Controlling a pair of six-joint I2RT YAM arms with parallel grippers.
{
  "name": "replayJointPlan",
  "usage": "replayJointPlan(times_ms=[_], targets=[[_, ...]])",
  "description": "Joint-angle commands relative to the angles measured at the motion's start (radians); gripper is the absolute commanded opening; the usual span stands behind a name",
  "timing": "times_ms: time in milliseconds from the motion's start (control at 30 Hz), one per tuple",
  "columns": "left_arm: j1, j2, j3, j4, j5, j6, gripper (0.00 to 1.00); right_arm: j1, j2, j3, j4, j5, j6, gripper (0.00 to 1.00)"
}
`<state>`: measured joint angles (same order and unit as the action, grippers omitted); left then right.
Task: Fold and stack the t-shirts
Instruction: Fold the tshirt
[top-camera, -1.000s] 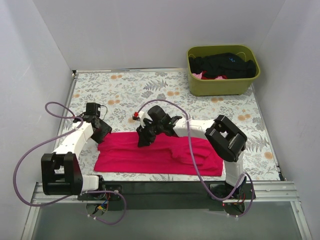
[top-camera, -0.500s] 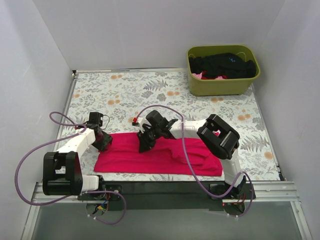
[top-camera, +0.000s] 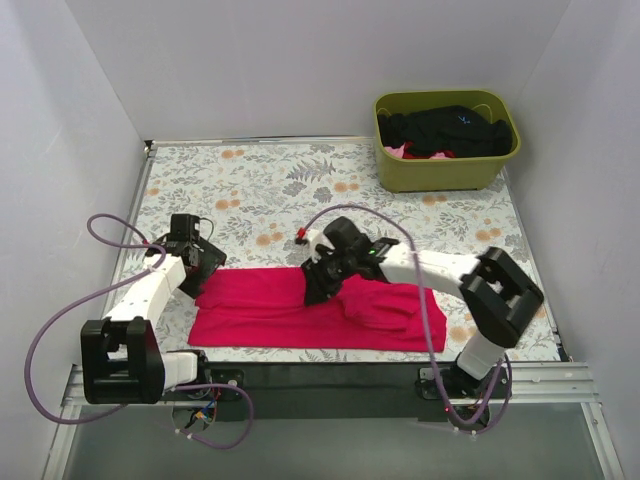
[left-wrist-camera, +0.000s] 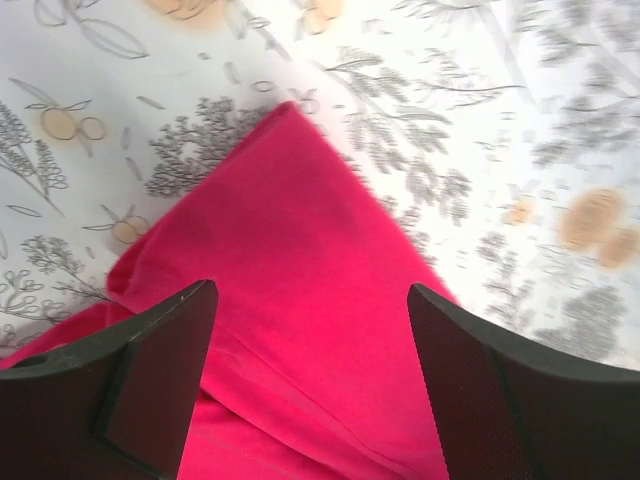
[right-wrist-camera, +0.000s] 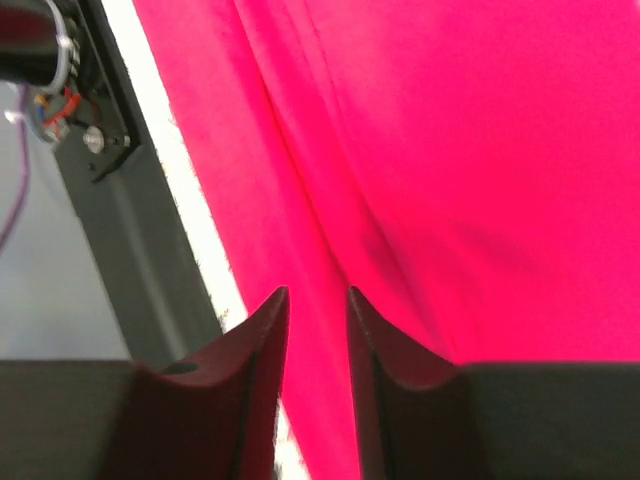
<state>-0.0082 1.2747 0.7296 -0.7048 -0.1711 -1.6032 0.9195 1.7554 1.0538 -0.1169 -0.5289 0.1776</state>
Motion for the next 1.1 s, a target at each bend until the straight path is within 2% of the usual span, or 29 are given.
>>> replayJointPlan(times_ms=[0, 100, 233, 367, 500, 667, 767, 867, 900, 1000, 1033, 1067], targets=[[0.007, -0.081, 0.054, -0.012, 0.040, 0.043, 0.72, -0.092, -0.193, -0.098, -0.053, 0.136, 0.052, 0.37], [0.001, -0.094, 0.041, 0.010, 0.102, 0.058, 0.73, -0.195, -0.361, -0.234, -0.087, 0.239, 0.106, 0.46], [-0.019, -0.051, 0.011, 0.059, 0.151, 0.066, 0.73, -0.369, -0.581, -0.394, -0.136, 0.303, 0.189, 0.49], [-0.021, 0.001, -0.016, 0.114, 0.159, 0.034, 0.72, -0.487, -0.695, -0.512, -0.156, 0.355, 0.233, 0.51], [-0.019, 0.021, -0.061, 0.157, 0.151, -0.027, 0.68, -0.548, -0.702, -0.571, -0.155, 0.383, 0.269, 0.50], [-0.004, 0.063, -0.105, 0.183, 0.159, -0.064, 0.65, -0.559, -0.509, -0.520, -0.098, 0.369, 0.247, 0.50], [0.005, 0.052, -0.121, 0.189, 0.170, -0.078, 0.64, -0.559, -0.317, -0.388, -0.075, 0.354, 0.198, 0.51], [0.053, 0.023, -0.137, 0.176, 0.170, -0.089, 0.63, -0.558, -0.107, -0.189, -0.069, 0.348, 0.137, 0.51], [0.062, 0.011, -0.150, 0.168, 0.170, -0.092, 0.63, -0.558, -0.005, -0.060, -0.078, 0.345, 0.122, 0.51], [0.092, -0.059, -0.168, 0.128, 0.197, -0.109, 0.63, -0.551, 0.178, 0.147, -0.110, 0.336, 0.065, 0.51], [0.108, -0.081, -0.179, 0.113, 0.184, -0.115, 0.63, -0.551, 0.215, 0.281, -0.166, 0.358, 0.053, 0.51], [0.116, -0.127, -0.183, 0.087, 0.144, -0.124, 0.64, -0.550, 0.246, 0.329, -0.191, 0.366, 0.046, 0.52]])
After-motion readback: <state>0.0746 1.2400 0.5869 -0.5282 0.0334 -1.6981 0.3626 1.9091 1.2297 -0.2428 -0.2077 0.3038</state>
